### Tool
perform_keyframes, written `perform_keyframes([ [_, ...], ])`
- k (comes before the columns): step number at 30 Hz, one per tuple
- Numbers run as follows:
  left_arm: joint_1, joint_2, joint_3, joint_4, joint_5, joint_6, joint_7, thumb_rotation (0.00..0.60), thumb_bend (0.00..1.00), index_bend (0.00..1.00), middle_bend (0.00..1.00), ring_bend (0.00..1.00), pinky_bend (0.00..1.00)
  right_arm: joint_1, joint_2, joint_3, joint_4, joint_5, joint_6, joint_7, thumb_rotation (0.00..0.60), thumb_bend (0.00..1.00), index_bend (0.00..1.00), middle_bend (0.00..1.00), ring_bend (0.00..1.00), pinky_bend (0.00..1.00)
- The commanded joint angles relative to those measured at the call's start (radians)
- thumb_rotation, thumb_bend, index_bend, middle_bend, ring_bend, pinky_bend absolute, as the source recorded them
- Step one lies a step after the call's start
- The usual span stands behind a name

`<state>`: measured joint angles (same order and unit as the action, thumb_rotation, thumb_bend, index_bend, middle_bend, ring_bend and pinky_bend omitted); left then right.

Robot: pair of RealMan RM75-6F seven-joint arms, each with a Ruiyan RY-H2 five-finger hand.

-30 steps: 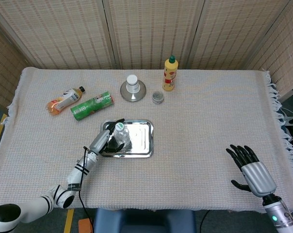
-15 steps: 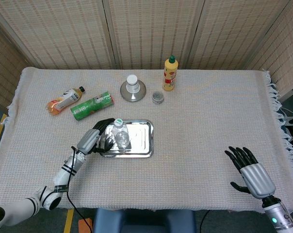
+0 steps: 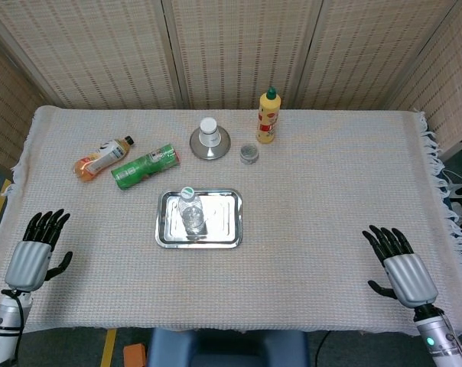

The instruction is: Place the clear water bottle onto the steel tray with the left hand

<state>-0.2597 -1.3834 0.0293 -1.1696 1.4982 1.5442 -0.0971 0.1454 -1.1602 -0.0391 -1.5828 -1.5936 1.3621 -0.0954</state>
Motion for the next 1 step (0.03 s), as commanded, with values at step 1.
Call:
perform_keyframes([
  [1, 0.039, 0.103, 0.008, -0.137, -0.028, 0.007, 0.072, 0.6, 0.37, 0.0, 0.0, 0.0, 0.0, 0.002, -0.002, -0.002, -0.004, 0.004, -0.011, -0.017, 0.6, 0.08, 0.0, 0.0, 0.0, 0.0],
])
